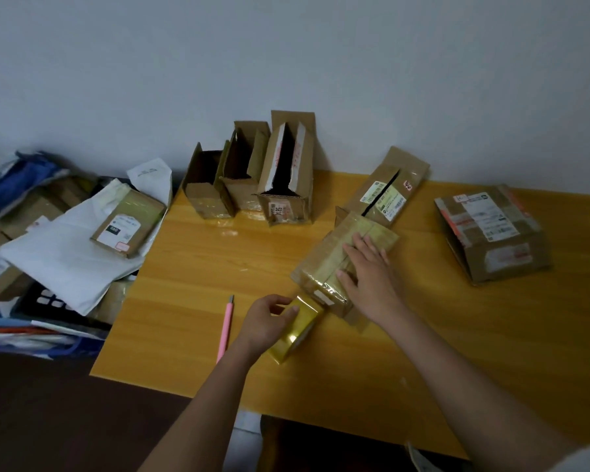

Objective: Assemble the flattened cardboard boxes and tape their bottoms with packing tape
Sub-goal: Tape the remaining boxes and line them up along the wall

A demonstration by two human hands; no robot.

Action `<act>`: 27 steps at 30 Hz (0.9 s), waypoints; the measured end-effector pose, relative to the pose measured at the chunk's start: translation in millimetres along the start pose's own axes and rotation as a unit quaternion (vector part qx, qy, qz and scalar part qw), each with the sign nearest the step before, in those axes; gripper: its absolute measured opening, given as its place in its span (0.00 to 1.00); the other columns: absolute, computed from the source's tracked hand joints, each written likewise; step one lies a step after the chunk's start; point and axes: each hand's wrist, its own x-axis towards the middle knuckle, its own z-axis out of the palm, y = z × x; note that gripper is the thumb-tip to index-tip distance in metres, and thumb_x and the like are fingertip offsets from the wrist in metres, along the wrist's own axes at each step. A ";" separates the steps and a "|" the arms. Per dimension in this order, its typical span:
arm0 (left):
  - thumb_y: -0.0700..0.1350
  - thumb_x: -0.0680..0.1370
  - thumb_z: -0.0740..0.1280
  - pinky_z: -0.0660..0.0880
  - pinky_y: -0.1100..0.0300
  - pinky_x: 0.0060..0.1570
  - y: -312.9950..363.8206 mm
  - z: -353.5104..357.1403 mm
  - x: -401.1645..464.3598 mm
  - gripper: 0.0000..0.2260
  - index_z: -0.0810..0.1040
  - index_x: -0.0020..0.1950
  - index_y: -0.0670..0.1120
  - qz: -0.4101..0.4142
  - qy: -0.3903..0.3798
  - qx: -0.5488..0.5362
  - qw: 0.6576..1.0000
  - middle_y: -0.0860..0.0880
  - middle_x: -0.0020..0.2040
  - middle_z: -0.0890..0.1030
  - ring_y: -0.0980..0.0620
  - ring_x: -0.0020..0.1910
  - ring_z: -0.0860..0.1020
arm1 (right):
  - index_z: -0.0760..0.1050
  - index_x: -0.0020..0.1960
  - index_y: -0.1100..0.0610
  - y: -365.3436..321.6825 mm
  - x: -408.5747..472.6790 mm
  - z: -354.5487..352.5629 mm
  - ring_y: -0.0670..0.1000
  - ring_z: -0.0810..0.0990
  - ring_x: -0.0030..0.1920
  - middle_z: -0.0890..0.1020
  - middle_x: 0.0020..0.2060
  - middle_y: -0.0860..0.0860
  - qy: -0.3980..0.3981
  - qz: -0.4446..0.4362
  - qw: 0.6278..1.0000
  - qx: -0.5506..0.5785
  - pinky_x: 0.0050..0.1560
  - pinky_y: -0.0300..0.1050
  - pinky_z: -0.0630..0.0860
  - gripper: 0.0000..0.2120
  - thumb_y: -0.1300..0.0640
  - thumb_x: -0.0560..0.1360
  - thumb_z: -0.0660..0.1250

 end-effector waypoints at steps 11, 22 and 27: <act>0.48 0.77 0.71 0.74 0.65 0.41 -21.9 -42.4 19.7 0.06 0.82 0.51 0.48 -0.003 -0.046 -0.033 0.998 0.45 0.50 0.83 0.51 0.44 0.81 | 0.68 0.73 0.57 -47.8 -4.2 11.8 0.49 0.52 0.78 0.63 0.76 0.52 0.113 0.015 0.990 0.087 0.76 0.45 0.50 0.20 0.55 0.82 0.59; 0.54 0.76 0.70 0.71 0.48 0.61 -88.7 -140.6 36.1 0.26 0.70 0.71 0.45 -0.028 0.082 0.239 0.967 0.40 0.68 0.69 0.40 0.64 0.71 | 0.73 0.67 0.58 -171.6 10.3 80.9 0.51 0.69 0.69 0.72 0.68 0.53 -0.007 -0.038 0.990 0.137 0.71 0.43 0.64 0.16 0.59 0.80 0.62; 0.58 0.76 0.67 0.63 0.42 0.68 -119.6 -171.2 30.0 0.29 0.64 0.74 0.50 -0.048 0.111 0.324 0.938 0.43 0.73 0.61 0.40 0.72 0.59 | 0.75 0.59 0.59 -194.1 13.5 149.1 0.56 0.77 0.58 0.77 0.56 0.56 -0.126 0.099 0.981 0.112 0.57 0.46 0.72 0.13 0.54 0.78 0.65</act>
